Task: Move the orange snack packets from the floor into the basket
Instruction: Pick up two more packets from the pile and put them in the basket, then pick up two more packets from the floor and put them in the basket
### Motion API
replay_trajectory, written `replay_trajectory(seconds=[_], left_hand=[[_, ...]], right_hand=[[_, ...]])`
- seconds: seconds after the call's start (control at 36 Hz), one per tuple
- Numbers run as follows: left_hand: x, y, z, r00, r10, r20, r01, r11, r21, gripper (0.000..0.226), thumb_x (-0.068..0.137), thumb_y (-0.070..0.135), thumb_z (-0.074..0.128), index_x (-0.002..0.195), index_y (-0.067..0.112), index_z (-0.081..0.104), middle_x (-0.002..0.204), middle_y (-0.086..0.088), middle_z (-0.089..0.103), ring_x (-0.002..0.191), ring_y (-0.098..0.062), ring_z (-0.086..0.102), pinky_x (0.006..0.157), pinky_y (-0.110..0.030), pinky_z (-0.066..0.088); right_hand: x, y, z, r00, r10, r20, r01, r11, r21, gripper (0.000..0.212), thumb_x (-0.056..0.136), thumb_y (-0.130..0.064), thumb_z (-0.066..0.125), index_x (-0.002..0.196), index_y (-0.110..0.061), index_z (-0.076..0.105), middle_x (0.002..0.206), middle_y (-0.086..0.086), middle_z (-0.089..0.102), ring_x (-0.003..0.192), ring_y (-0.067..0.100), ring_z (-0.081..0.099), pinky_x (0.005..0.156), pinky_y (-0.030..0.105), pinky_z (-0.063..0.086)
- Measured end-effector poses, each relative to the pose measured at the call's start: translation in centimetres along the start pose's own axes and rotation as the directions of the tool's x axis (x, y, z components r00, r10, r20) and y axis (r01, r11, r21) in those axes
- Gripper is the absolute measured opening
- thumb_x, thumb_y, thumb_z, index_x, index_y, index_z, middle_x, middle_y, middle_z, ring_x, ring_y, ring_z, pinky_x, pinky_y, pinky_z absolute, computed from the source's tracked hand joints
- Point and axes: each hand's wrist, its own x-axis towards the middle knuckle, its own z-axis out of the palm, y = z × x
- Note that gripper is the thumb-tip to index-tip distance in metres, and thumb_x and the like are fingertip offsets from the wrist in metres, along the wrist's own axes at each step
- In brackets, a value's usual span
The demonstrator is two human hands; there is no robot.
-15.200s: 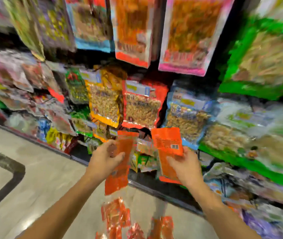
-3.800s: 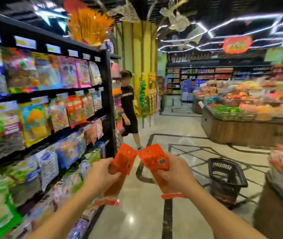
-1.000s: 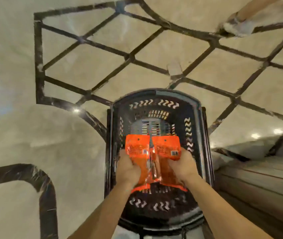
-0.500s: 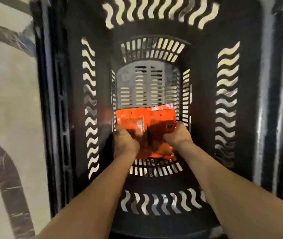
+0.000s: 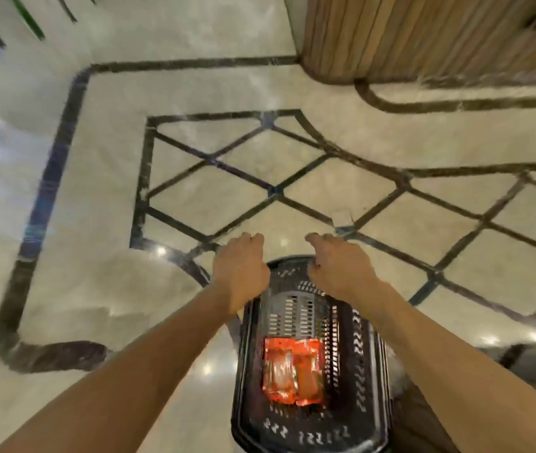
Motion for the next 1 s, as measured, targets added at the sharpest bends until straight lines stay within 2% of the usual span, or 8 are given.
replay_trajectory(seconds=[0.25, 0.42, 0.58, 0.64, 0.78, 0.83, 0.92, 1.0], left_hand=[[-14.1, -4.9, -25.4, 0.958, -0.086, -0.275, 0.099, 0.995, 0.032, 0.052, 0.085, 0.037, 0.055, 0.135, 0.024, 0.048, 0.132, 0.0, 0.056, 0.116, -0.024, 0.058, 0.096, -0.038, 0.048], [-27.4, -8.2, -33.9, 0.851, -0.29, -0.439, 0.287, 0.955, -0.076, 0.055, 0.088, 0.038, 0.055, 0.14, 0.025, 0.044, 0.14, 0.0, 0.051, 0.121, -0.022, 0.053, 0.1, -0.035, 0.044], [-42.6, -10.1, -34.8, 0.654, -0.507, -0.562, 0.449, 0.857, -0.251, 0.054, 0.09, 0.036, 0.055, 0.142, 0.025, 0.042, 0.143, 0.0, 0.048, 0.126, -0.022, 0.051, 0.105, -0.04, 0.042], [-47.6, -10.2, -33.9, 0.574, -0.585, -0.573, 0.492, 0.806, -0.33, 0.053, 0.089, 0.033, 0.057, 0.139, 0.023, 0.044, 0.134, -0.003, 0.054, 0.114, -0.023, 0.057, 0.099, -0.039, 0.047], [-60.1, -9.2, -30.1, 0.402, -0.73, -0.553, 0.543, 0.676, -0.498, 0.015, 0.083, 0.027, 0.055, 0.096, 0.023, 0.058, 0.092, 0.007, 0.063, 0.083, -0.017, 0.061, 0.072, -0.036, 0.054], [-64.9, -8.6, -28.3, 0.322, -0.783, -0.532, 0.567, 0.609, -0.554, 0.017, 0.084, 0.026, 0.053, 0.099, 0.02, 0.058, 0.099, 0.006, 0.062, 0.092, -0.017, 0.061, 0.073, -0.029, 0.049], [-72.1, -8.0, -25.7, 0.172, -0.85, -0.498, 0.649, 0.479, -0.592, 0.036, 0.085, 0.024, 0.059, 0.12, 0.016, 0.058, 0.119, -0.007, 0.062, 0.108, -0.027, 0.059, 0.088, -0.038, 0.05], [-79.3, -6.8, -23.1, 0.022, -0.883, -0.469, 0.67, 0.361, -0.649, 0.049, 0.085, 0.027, 0.064, 0.133, 0.019, 0.054, 0.135, -0.006, 0.057, 0.121, -0.023, 0.055, 0.098, -0.032, 0.043]], right_hand=[[-7.0, -13.6, -22.8, 0.951, -0.252, -0.18, 0.232, 0.964, -0.127, 0.05, 0.095, -0.037, 0.052, 0.141, -0.02, 0.044, 0.128, 0.006, 0.059, 0.113, 0.03, 0.059, 0.09, 0.041, 0.05], [-12.0, -23.4, -31.5, 0.809, -0.508, -0.295, 0.472, 0.861, -0.187, 0.05, 0.096, -0.034, 0.051, 0.143, -0.021, 0.043, 0.134, 0.004, 0.057, 0.118, 0.029, 0.058, 0.089, 0.041, 0.05], [-17.9, -32.9, -34.1, 0.629, -0.726, -0.277, 0.698, 0.685, -0.209, 0.05, 0.096, -0.039, 0.05, 0.143, -0.026, 0.041, 0.131, 0.004, 0.057, 0.116, 0.028, 0.058, 0.091, 0.041, 0.051], [-20.3, -36.1, -33.7, 0.552, -0.794, -0.256, 0.769, 0.603, -0.213, 0.052, 0.096, -0.038, 0.051, 0.145, -0.027, 0.04, 0.134, 0.005, 0.056, 0.118, 0.028, 0.058, 0.092, 0.041, 0.052], [-27.8, -43.9, -30.7, 0.33, -0.926, -0.183, 0.908, 0.365, -0.208, 0.049, 0.096, -0.04, 0.053, 0.142, -0.026, 0.041, 0.127, 0.005, 0.058, 0.112, 0.028, 0.059, 0.088, 0.041, 0.052], [-31.5, -46.8, -29.1, 0.254, -0.954, -0.158, 0.942, 0.281, -0.181, 0.045, 0.095, -0.04, 0.055, 0.138, -0.027, 0.044, 0.123, 0.004, 0.06, 0.106, 0.027, 0.061, 0.081, 0.039, 0.052], [-37.4, -50.6, -26.6, 0.143, -0.983, -0.114, 0.978, 0.158, -0.136, 0.043, 0.094, -0.037, 0.057, 0.135, -0.029, 0.049, 0.119, 0.001, 0.063, 0.1, 0.024, 0.063, 0.07, 0.034, 0.051], [-43.5, -53.9, -24.1, 0.033, -0.999, -0.04, 0.994, 0.037, -0.098, 0.043, 0.093, -0.037, 0.058, 0.134, -0.028, 0.05, 0.117, 0.0, 0.063, 0.098, 0.023, 0.063, 0.074, 0.041, 0.057]])
